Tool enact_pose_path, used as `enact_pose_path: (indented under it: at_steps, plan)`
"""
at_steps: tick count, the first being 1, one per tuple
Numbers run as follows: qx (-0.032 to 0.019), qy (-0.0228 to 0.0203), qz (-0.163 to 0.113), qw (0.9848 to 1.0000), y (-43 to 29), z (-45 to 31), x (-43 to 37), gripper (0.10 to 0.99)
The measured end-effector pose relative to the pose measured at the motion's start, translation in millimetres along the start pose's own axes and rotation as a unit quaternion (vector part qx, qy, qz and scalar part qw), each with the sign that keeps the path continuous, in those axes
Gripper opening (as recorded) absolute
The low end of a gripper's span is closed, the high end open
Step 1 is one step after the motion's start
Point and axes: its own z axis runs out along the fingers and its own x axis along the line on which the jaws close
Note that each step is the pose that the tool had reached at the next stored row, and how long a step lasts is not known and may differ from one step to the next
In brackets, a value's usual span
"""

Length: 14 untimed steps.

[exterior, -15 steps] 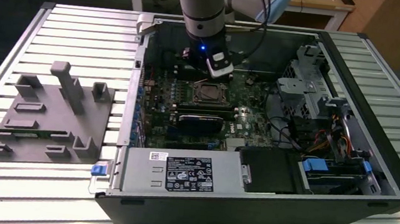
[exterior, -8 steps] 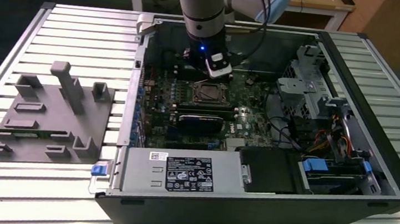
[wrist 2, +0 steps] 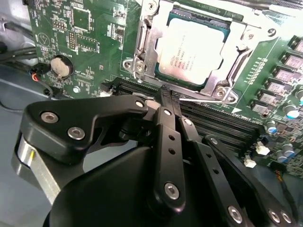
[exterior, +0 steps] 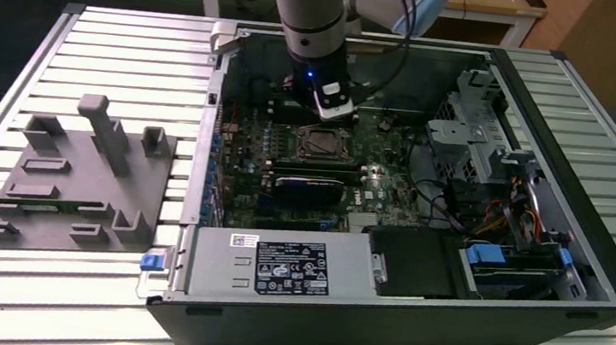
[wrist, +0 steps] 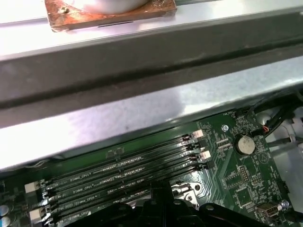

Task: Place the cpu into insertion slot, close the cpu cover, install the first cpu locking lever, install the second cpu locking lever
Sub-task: 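Install the first cpu locking lever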

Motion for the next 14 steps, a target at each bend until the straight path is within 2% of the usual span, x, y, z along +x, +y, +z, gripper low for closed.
enact_pose_path:
  at_steps: [6, 14]
  plan:
    - [0.0061, -0.0049, 0.014, 0.9999, 2.6, 2.7, 1.5, 0.106]
    - [0.0185, -0.0098, 0.016, 0.9997, 8.6, 5.5, 4.1, 0.106]
